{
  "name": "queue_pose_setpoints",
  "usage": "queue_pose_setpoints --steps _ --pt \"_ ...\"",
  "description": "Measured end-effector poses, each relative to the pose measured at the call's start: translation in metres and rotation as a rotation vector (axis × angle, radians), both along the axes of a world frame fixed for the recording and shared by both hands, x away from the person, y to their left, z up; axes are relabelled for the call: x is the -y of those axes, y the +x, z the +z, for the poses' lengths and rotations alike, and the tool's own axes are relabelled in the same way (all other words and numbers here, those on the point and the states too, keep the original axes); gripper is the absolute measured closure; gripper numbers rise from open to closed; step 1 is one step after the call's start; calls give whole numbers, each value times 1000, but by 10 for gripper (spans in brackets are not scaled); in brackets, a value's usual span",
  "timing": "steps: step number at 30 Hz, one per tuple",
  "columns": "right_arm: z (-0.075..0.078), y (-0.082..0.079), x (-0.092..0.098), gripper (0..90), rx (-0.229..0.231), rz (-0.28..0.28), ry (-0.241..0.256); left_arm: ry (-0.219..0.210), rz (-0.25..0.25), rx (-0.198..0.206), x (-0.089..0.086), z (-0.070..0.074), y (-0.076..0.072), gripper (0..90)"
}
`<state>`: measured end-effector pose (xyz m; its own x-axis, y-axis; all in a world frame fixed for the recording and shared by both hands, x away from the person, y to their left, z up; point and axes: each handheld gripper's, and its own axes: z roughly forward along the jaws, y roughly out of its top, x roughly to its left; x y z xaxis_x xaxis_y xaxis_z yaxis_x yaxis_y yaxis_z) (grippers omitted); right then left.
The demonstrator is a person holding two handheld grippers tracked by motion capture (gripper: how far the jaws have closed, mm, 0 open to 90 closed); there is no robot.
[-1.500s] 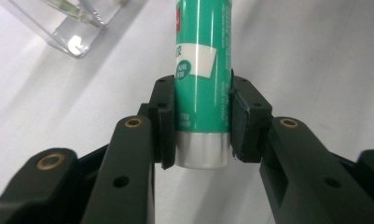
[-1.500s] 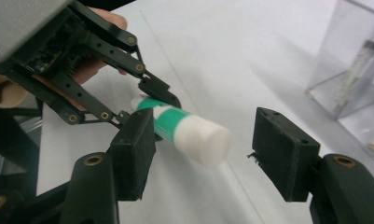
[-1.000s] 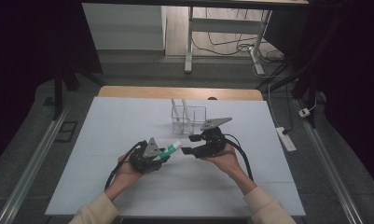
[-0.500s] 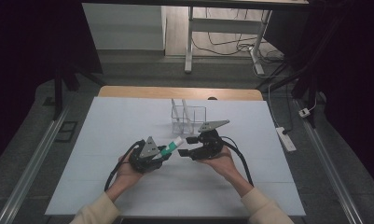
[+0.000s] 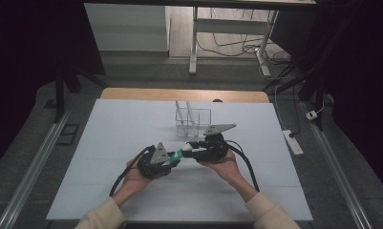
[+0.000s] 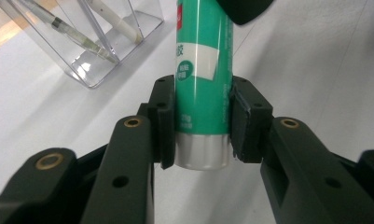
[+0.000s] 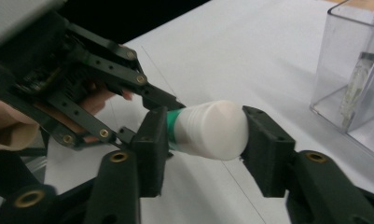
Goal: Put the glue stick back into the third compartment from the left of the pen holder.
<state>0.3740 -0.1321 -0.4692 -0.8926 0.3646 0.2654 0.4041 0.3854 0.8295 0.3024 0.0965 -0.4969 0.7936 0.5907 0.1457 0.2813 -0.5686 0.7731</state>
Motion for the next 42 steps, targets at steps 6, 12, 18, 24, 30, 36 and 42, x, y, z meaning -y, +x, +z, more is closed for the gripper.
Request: queue_pose_setpoints --steps 6,12,18,24,30,36,42 --pt "2 0 1 578 -9 14 41 23 -1 -3 3 -2 2 648" --pt "2 2 2 614 -42 38 65 37 -1 -9 5 -4 3 641" --pt "2 1 1 600 -25 35 51 44 -3 -5 7 -4 3 648" --pt "-1 0 -2 597 -33 39 45 44 -5 -2 8 -3 3 650" --pt "-2 3 0 637 -84 61 76 41 -6 -6 8 -4 3 645" --pt "1 3 2 641 -69 55 81 -6 14 -19 3 -3 5 594" --pt "7 4 8 642 -24 23 81 -40 38 -36 -6 0 6 492"
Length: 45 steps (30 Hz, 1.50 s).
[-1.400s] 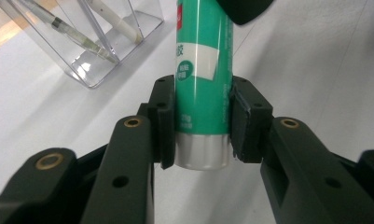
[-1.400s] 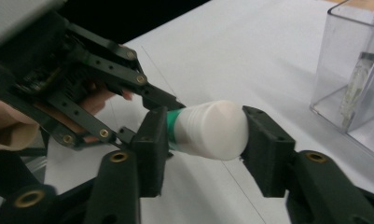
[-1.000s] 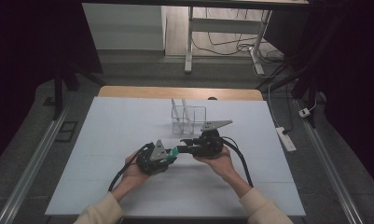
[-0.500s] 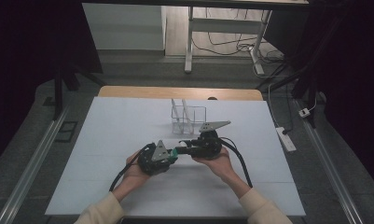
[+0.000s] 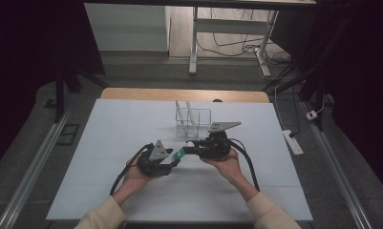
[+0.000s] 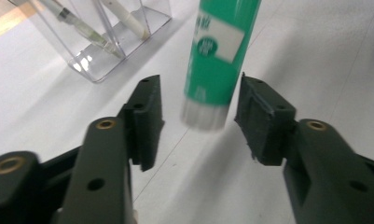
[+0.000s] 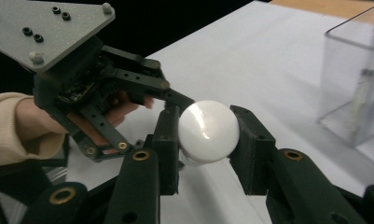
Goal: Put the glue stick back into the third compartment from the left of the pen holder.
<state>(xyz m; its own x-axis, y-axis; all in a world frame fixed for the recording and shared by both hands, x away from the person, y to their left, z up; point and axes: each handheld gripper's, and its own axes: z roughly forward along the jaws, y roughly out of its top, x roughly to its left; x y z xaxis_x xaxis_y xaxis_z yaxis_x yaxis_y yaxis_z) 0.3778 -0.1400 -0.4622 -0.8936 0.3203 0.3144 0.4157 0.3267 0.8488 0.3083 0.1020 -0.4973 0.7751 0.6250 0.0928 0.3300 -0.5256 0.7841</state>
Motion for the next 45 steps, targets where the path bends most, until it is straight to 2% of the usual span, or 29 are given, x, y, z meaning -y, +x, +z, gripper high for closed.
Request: queue_pose_setpoints --steps 11,16,21,27,32,37,45 --pt "15 3 16 642 52 -59 22 -55 48 -14 -23 4 -10 399" --pt "23 4 21 642 74 -76 36 -54 62 -20 -34 6 -17 379" --pt "29 4 26 642 95 -91 46 -60 88 -16 -52 8 -31 371" --pt "34 6 31 642 113 -112 52 -81 143 -24 -78 7 -39 371" --pt "37 8 34 642 135 -128 53 -75 177 -29 -94 3 -46 360" --pt "41 9 40 642 146 -149 61 -69 198 -33 -104 -1 -52 357" --pt "51 12 50 641 180 -193 70 -80 221 -51 -115 -6 -53 351"
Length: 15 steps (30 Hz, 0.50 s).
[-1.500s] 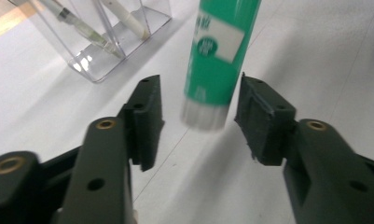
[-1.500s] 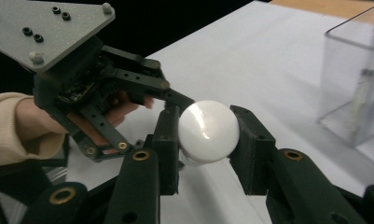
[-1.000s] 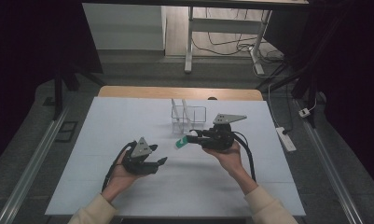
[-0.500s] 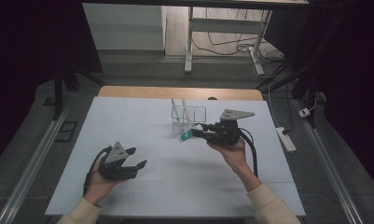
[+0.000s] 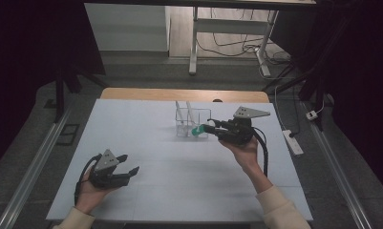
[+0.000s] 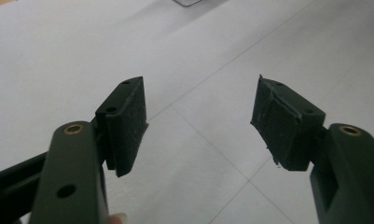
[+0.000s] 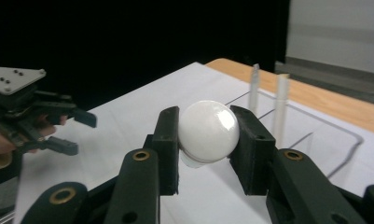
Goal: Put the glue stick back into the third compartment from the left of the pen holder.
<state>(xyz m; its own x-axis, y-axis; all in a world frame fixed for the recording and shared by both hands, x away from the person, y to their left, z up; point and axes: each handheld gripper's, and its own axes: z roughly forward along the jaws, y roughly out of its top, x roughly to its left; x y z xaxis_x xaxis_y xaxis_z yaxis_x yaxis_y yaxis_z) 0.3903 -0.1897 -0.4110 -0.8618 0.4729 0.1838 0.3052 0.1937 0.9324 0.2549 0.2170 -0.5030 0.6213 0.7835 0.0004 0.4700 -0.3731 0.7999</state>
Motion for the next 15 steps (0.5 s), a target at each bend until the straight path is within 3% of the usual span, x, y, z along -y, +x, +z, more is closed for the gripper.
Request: queue_pose_setpoints --steps 7,15 --pt "8 10 12 642 16 -70 16 6 1 -14 -3 -4 3 342" --pt "15 29 16 641 24 -147 -15 2 12 -19 -6 -6 5 339"
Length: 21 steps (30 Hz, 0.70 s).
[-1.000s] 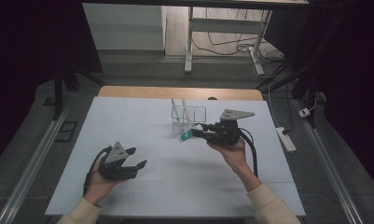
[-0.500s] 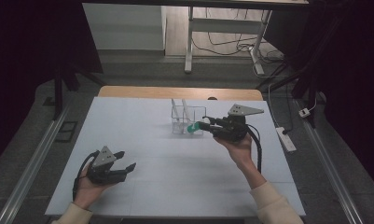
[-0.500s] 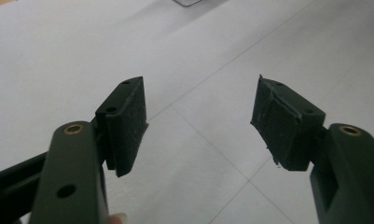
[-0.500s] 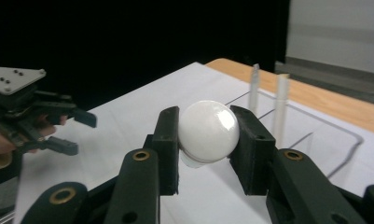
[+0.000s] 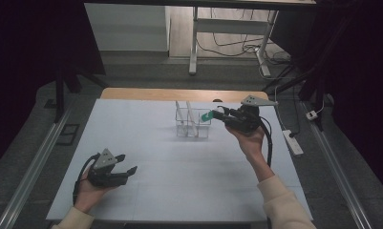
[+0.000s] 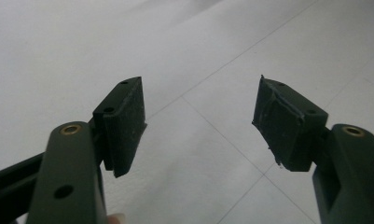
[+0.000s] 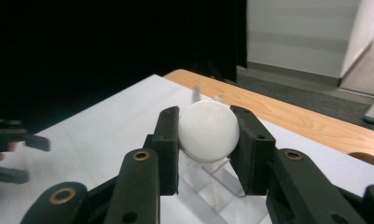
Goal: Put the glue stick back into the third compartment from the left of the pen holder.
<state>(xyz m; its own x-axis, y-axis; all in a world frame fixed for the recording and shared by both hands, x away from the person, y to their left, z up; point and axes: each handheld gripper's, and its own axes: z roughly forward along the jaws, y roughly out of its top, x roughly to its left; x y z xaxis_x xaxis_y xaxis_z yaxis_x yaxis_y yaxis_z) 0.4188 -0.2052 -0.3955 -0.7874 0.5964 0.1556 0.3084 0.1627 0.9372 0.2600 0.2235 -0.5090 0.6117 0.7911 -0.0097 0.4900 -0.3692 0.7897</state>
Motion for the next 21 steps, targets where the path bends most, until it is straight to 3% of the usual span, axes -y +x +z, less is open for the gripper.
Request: queue_pose_setpoints --steps 12,17,21 --pt "-13 30 -10 640 -33 -75 -106 1 1 -10 0 -2 1 336" --pt "-24 39 -14 638 -70 -92 -136 3 1 -12 0 -2 2 334" --pt "-32 44 -15 590 -92 -80 -124 -1 3 -11 0 -1 1 334"
